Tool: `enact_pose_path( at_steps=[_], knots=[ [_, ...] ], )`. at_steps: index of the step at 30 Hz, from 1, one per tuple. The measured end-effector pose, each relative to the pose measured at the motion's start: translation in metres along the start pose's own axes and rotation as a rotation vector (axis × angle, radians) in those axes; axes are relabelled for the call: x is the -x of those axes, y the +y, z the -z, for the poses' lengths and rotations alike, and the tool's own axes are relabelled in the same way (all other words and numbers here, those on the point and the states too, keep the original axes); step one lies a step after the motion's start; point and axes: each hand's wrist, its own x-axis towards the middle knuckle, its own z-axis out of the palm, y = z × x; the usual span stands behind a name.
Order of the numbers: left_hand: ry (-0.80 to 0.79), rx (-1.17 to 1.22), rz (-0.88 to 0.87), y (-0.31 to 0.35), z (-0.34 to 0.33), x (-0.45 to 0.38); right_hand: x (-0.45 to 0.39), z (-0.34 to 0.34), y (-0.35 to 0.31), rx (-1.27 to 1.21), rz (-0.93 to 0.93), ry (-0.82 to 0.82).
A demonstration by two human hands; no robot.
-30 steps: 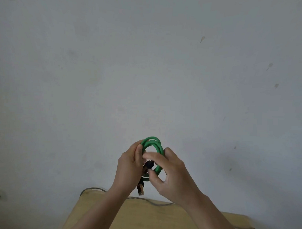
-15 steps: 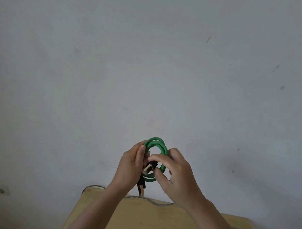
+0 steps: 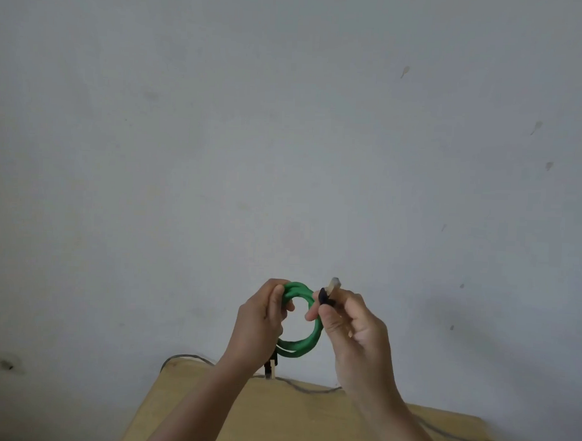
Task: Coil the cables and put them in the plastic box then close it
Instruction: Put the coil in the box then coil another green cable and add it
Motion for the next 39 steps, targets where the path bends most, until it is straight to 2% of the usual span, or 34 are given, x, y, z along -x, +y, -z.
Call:
enact_pose_path(
  at_steps=[3, 5, 8, 11, 14, 17, 20, 24, 28, 31, 34, 39],
  knots=[
    [0.009, -0.073, -0.067, 0.002, 0.001, -0.004, -0.008, 0.008, -0.004, -0.151, -0.074, 0.041],
    [-0.043, -0.147, -0.145, 0.003, 0.0, -0.003, -0.019, 0.016, -0.005, -0.198, -0.175, 0.106],
    [-0.171, -0.188, -0.291, 0.006, -0.003, 0.005, -0.031, 0.023, 0.0, -0.107, -0.317, 0.127],
    [-0.277, -0.207, -0.397, 0.006, -0.006, 0.011, -0.028, 0.019, 0.004, 0.044, -0.328, 0.117],
    [-0.245, -0.179, -0.354, 0.004, -0.008, 0.013, -0.021, 0.013, 0.01, 0.255, -0.2, 0.139],
    [-0.19, -0.12, -0.301, 0.003, -0.008, 0.016, -0.021, 0.008, 0.011, 0.486, 0.043, 0.184],
    [-0.141, -0.133, -0.28, 0.005, -0.01, 0.016, -0.021, 0.007, 0.011, 0.539, 0.126, 0.126],
    [-0.035, -0.09, -0.211, 0.006, -0.003, 0.009, -0.01, 0.009, 0.02, 0.534, 0.082, -0.078],
    [-0.078, -0.069, -0.221, 0.007, 0.0, 0.011, -0.006, 0.011, 0.027, 0.442, 0.079, -0.039],
    [-0.069, -0.087, -0.212, 0.001, 0.005, 0.015, -0.005, 0.01, 0.029, 0.332, -0.027, -0.107],
    [-0.077, -0.112, -0.129, -0.011, 0.011, 0.023, 0.002, 0.007, 0.036, 0.273, -0.159, -0.13],
    [-0.087, -0.114, -0.083, -0.033, 0.014, 0.058, 0.024, -0.005, 0.051, 0.315, -0.308, -0.172]
  ],
)
